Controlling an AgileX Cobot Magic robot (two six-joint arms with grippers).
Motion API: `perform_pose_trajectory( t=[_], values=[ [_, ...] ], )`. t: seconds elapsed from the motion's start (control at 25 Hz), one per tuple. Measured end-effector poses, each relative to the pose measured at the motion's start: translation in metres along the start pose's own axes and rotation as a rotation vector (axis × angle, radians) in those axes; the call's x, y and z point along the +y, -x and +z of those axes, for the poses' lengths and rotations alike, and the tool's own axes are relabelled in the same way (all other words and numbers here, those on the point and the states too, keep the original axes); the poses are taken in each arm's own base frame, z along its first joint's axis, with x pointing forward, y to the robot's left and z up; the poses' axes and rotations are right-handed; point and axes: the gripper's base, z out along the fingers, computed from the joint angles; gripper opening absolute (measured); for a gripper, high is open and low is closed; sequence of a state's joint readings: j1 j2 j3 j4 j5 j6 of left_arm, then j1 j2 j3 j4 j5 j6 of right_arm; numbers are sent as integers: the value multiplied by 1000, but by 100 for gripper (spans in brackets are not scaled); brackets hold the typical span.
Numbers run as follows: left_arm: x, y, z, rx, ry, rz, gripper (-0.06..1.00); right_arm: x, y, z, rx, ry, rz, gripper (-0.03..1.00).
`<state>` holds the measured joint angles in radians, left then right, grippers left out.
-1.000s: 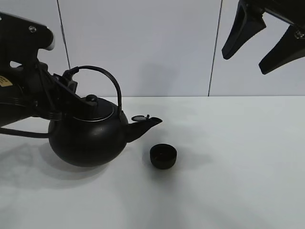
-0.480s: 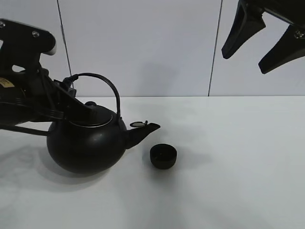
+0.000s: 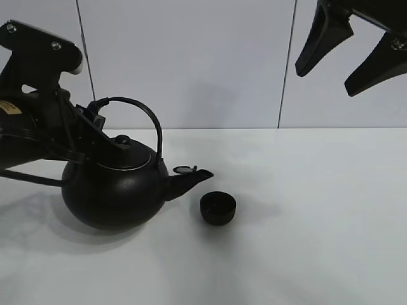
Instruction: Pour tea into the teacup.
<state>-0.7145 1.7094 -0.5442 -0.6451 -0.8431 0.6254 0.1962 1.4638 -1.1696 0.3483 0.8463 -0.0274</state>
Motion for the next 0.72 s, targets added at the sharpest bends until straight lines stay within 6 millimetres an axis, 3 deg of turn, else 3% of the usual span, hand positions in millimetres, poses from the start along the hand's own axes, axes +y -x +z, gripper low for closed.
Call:
perform_pose_trajectory(
  t=[0.28, 0.72],
  values=[
    [-2, 10, 5, -20, -3, -10, 11, 0, 0, 0, -1, 0, -3, 48],
    [-3, 9, 5, -6, -14, 45, 11, 0, 0, 0, -1, 0, -3, 48]
  ],
)
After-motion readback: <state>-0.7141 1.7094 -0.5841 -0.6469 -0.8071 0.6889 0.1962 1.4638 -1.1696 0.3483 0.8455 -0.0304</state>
